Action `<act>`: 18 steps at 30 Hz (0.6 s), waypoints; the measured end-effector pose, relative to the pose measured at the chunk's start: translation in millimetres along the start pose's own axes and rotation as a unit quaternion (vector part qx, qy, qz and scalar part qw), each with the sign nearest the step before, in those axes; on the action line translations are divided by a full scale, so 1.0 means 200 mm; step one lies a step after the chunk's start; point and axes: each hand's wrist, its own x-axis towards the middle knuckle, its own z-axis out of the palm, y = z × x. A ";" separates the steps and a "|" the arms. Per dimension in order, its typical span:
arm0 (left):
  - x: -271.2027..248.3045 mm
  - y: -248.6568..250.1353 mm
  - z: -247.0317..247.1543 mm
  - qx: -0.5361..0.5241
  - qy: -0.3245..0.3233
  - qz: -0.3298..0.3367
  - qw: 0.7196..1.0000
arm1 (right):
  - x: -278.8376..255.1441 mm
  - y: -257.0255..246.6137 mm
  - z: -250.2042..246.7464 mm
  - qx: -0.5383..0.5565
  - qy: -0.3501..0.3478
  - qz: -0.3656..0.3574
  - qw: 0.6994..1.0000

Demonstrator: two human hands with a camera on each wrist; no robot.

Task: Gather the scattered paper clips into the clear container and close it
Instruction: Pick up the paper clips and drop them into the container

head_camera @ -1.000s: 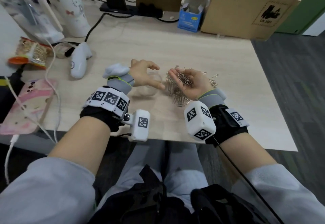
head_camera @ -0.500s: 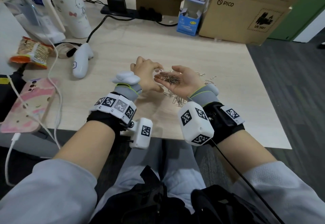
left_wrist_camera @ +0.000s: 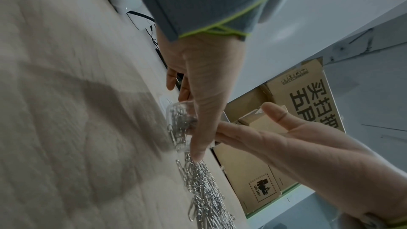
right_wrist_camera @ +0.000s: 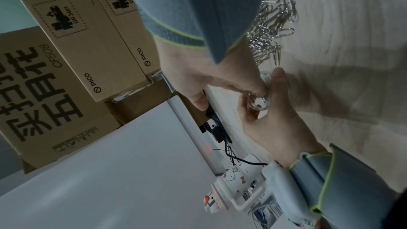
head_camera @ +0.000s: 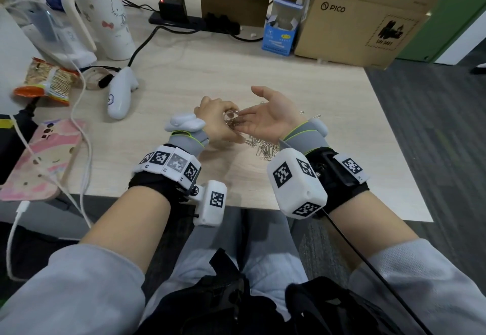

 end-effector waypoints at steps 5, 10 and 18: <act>-0.01 -0.03 0.01 -0.025 -0.008 -0.020 0.999 | 0.04 0.00 -0.02 -0.045 -0.001 0.004 0.999; -0.04 -0.05 0.01 -0.043 -0.010 -0.027 0.999 | 0.04 0.00 -0.08 -0.103 0.013 -0.037 0.994; -0.04 -0.04 -0.02 -0.011 -0.024 -0.010 1.000 | 0.02 0.01 -0.25 -0.131 0.118 -0.139 0.974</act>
